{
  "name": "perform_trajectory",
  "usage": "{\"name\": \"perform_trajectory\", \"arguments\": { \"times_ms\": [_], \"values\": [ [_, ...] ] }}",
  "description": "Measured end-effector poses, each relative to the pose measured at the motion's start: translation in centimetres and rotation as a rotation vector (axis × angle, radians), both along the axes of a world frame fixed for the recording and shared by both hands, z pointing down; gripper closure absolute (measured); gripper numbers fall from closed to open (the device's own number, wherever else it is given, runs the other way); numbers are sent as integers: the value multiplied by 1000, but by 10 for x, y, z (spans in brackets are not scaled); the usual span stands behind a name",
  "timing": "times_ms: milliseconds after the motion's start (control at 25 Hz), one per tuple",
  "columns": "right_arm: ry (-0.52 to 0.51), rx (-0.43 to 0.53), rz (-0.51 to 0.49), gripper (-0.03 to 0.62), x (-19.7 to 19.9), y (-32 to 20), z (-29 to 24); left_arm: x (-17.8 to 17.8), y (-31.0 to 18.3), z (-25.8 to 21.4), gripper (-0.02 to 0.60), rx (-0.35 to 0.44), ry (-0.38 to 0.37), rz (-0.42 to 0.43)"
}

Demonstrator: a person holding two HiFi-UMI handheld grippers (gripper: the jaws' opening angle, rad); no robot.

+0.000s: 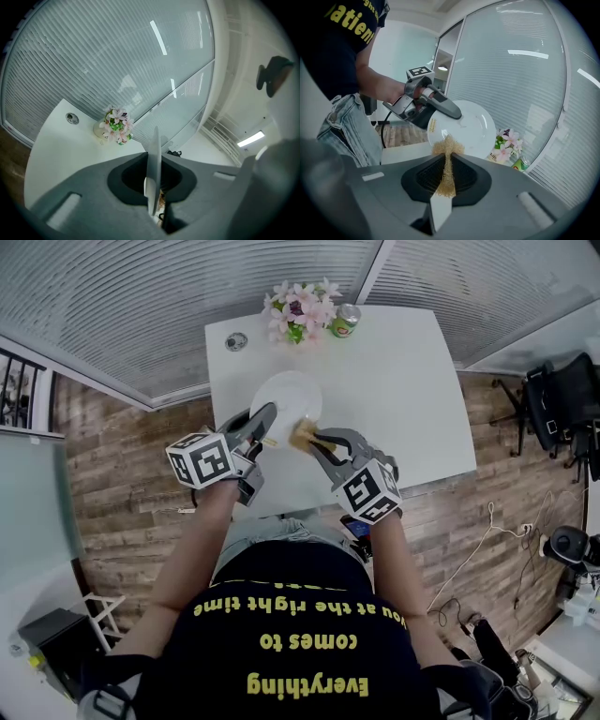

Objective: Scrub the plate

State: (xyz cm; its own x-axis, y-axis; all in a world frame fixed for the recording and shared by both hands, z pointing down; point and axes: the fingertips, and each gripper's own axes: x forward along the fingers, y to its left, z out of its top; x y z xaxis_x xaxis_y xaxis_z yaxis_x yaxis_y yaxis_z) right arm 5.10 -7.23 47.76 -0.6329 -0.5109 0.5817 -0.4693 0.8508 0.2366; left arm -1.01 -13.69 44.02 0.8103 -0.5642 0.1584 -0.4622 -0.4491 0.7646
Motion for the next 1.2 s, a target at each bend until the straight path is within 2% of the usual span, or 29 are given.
{"name": "perform_trajectory", "arguments": {
  "times_ms": [920,1040,1200],
  "values": [
    [-64,-19,-144,556,-42,27,-8,-8,-3,4,560,-7,6,-28],
    [-69,-21,-159,556,-45,31,-9,-10,-4,7,560,-2,-8,-30],
    [-127,-26,-164,556,-48,35,-21,-16,-4,12,561,17,-55,-37]
  ]
}}
